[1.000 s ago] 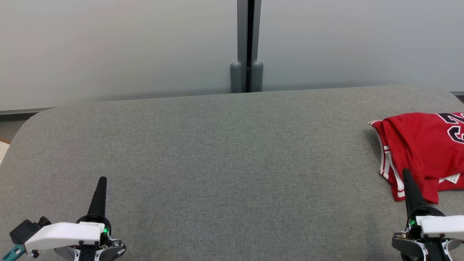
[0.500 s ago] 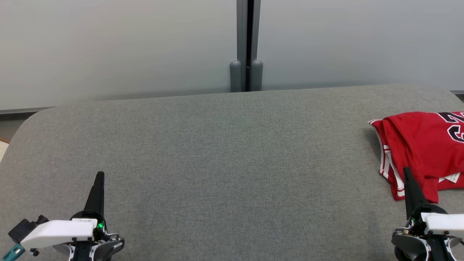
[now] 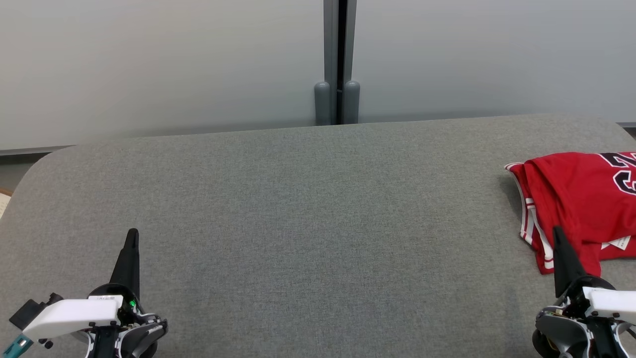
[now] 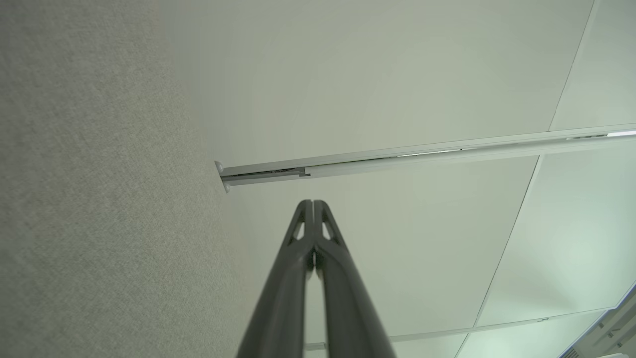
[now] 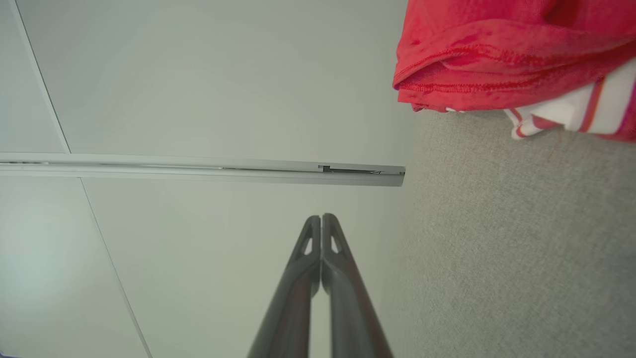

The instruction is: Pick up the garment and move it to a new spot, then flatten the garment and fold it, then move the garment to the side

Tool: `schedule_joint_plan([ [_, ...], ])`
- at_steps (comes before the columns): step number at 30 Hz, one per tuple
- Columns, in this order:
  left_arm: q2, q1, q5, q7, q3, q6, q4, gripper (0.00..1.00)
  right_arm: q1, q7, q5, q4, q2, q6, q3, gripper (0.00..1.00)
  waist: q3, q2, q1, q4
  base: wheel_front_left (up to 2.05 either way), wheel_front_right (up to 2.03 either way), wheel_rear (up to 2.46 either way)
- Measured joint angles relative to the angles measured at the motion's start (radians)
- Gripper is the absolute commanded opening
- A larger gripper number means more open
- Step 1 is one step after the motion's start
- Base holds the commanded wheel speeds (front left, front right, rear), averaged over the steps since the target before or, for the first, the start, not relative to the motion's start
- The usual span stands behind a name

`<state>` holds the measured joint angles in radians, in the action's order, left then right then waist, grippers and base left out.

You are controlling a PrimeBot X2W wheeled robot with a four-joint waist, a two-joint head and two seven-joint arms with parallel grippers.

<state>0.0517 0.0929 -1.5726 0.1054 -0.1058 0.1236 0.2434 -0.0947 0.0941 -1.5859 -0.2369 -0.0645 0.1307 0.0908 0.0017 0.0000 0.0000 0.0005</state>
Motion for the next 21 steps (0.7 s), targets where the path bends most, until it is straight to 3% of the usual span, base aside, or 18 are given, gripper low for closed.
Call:
schedule_joint_plan([
  [21,-0.003,0.013,-0.039,0.009,-0.008,0.006,0.002,0.00,-0.008,0.006,-0.040,-0.009,0.005,0.000,0.008,0.00,0.001,0.0000,0.0000,-0.001,0.00,0.00,0.00],
])
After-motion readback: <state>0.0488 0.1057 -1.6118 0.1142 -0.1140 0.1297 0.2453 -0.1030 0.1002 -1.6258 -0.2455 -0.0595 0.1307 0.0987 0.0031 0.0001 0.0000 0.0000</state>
